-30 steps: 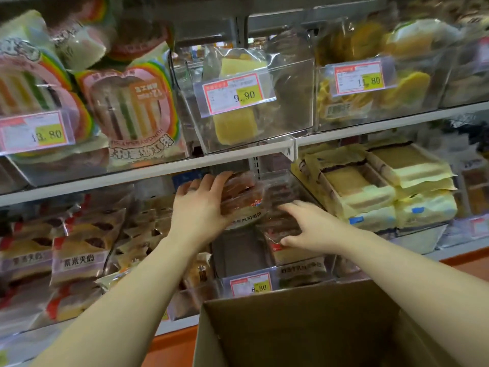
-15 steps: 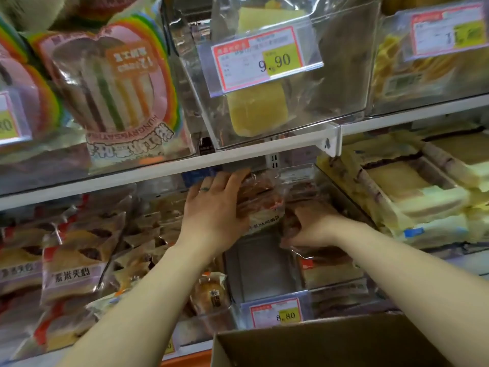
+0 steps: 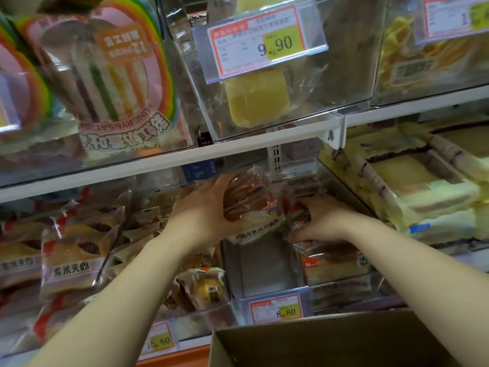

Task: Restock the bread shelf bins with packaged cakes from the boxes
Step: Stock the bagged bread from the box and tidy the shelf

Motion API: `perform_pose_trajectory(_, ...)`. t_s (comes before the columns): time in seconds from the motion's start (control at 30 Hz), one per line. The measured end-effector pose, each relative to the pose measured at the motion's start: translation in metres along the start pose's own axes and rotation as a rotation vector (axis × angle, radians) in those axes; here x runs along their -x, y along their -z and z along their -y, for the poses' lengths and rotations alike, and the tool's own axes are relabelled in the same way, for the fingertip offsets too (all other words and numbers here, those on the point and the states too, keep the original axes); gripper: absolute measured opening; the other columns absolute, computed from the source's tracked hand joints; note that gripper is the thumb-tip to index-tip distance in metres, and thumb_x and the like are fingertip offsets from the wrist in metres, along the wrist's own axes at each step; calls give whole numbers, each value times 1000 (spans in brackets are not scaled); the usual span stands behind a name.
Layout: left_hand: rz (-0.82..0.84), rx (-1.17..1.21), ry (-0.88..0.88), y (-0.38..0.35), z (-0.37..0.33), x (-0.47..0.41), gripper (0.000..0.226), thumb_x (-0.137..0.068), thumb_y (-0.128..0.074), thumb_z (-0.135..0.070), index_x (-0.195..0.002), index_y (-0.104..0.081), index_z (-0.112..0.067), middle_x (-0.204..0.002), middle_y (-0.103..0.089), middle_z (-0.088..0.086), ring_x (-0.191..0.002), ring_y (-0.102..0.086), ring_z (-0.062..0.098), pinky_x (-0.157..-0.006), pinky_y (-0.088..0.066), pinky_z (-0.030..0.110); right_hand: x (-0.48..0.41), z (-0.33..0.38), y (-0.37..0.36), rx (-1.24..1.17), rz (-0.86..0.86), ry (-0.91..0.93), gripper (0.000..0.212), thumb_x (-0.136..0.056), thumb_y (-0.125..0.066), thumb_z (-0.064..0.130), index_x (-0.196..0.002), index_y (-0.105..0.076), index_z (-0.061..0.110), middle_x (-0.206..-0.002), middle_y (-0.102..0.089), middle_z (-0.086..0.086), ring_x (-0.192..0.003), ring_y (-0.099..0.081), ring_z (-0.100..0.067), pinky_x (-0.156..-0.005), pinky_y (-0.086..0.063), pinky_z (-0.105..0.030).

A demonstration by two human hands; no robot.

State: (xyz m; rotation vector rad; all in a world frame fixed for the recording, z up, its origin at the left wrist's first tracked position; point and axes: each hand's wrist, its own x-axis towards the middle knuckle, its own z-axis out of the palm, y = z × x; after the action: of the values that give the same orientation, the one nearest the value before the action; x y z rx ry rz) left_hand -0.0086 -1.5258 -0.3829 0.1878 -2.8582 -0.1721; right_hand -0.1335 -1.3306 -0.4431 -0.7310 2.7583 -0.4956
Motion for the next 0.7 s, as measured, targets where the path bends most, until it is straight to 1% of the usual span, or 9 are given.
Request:
perform_pose_trajectory(0.1, -6, -144, -23, -7, -2, -10, 86, -75, -65, -51, -146, -17, -36, -144, -43, -4, -127, -47, 23, -113, -26, 50, 1, 1, 0, 4, -6, 11, 94, -57, -71, 71, -138, -40, 35, -140, -47, 4, -123, -49, -22, -100, -46, -37)
perform_pose_trajectory(0.2, 45, -274, -38, -17, -4, -26, 85, -78, -64, -46, -146, -16, -32, -146, -40, -1, -130, -44, 27, -115, -19, 54, 4, 2, 0, 8, -7, 19, 91, -61, -71, 68, -139, -39, 35, -141, -46, 3, -124, -47, -22, -101, -45, -37)
perform_pose_trajectory(0.27, 91, -282, -27, -21, -5, -38, 83, -78, -65, -43, -146, -19, -30, -144, -42, 0, -131, -42, 27, -114, -19, 56, 5, 2, 0, 21, -9, 15, 91, -63, -71, 67, -140, -38, 33, -143, -44, 2, -126, -46, -23, -101, -44, -37)
perform_pose_trajectory(0.37, 157, -268, 0, -27, -4, -52, 80, -78, -67, -41, -145, -24, -30, -140, -46, -1, -131, -41, 25, -112, -20, 58, 5, 2, 2, 52, -4, 3, 96, -62, -70, 69, -142, -35, 31, -146, -41, 2, -129, -43, -23, -103, -43, -38)
perform_pose_trajectory(0.47, 252, -324, 26, -36, -3, -67, 80, -75, -69, -43, -142, -27, -32, -136, -50, 0, -129, -43, 27, -111, -22, 59, 5, 2, 2, 59, 7, 2, 96, -63, -69, 69, -143, -34, 30, -146, -41, 1, -129, -43, -24, -104, -42, -39)
perform_pose_trajectory(0.53, 308, -361, 55, -44, -5, -71, 81, -76, -67, -45, -144, -25, -32, -136, -50, 1, -129, -43, 28, -111, -18, 62, 4, 1, 1, 71, 5, 11, 98, -62, -68, 71, -144, -33, 29, -146, -40, 1, -130, -42, -24, -104, -42, -39)
perform_pose_trajectory(0.6, 345, -424, 59, -53, -9, -72, 83, -79, -64, -46, -148, -21, -29, -136, -50, 2, -127, -45, 27, -111, -11, 65, 5, 1, 1, 73, -1, 16, 98, -63, -68, 71, -144, -33, 30, -147, -39, 1, -131, -41, -24, -105, -41, -40)
perform_pose_trajectory(0.7, 365, -446, 70, -62, -12, -68, 88, -83, -63, -46, -152, -11, -27, -138, -49, 3, -127, -46, 28, -111, -3, 68, 9, 4, 2, 67, -8, 23, 94, -64, -68, 70, -143, -35, 31, -147, -39, 2, -131, -41, -24, -106, -40, -40)
